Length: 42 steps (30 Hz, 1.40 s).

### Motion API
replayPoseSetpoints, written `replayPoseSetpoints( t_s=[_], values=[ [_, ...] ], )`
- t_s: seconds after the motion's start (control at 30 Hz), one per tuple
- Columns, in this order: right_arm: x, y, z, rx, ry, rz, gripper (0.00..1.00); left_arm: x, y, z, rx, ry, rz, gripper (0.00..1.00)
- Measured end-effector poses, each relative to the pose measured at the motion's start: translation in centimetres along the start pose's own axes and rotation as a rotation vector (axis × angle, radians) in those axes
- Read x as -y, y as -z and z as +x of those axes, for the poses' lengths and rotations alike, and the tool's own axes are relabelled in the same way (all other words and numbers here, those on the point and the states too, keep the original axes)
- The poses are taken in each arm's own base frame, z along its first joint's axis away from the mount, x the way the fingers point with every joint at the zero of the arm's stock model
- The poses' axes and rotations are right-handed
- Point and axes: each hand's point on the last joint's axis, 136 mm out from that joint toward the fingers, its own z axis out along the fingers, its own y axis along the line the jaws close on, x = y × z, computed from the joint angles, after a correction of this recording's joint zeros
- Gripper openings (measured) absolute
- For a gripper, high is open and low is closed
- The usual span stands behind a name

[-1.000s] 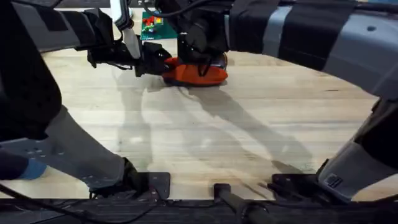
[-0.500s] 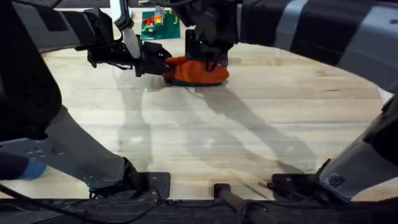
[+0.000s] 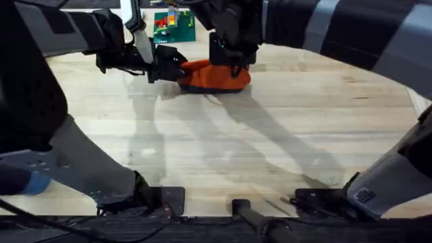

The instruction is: Unzip the bag, pick up the pens from the table one at a time and place them inside, then zip the bag closed.

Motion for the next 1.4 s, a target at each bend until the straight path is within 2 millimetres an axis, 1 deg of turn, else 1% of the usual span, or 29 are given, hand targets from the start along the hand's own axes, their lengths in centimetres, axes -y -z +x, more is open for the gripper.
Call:
replayPoseSetpoints(
  t_s=[0.43, 0.57, 0.63, 0.9, 1.1, 1.4],
  values=[
    [4.6, -1.4, -1.6, -0.029, -0.069, 0.089, 0.03, 0.0, 0.0, -0.1, 0.003, 0.0, 0.0, 0.043],
    [5.2, -1.3, -1.7, -0.047, -0.088, 0.079, 0.03, 0.0, 0.0, -0.2, 0.01, 0.0, 0.002, 0.043],
    [5.5, -1.4, -1.6, -0.068, -0.105, 0.071, 0.031, 0.1, -0.1, -0.3, 0.014, -0.001, 0.003, 0.043],
    [8.0, -2.2, -1.0, -0.191, -0.237, 0.057, 0.031, 0.2, -0.2, -0.5, 0.021, -0.003, 0.009, 0.043],
    [8.6, -2.7, -0.9, -0.226, -0.309, 0.041, 0.03, 0.3, -0.4, -0.6, 0.025, -0.003, 0.014, 0.042],
    [10.2, -4.3, 0.6, -0.272, -0.408, 0.075, 0.031, 0.3, -0.4, -0.7, 0.028, -0.002, 0.014, 0.042]
  ],
)
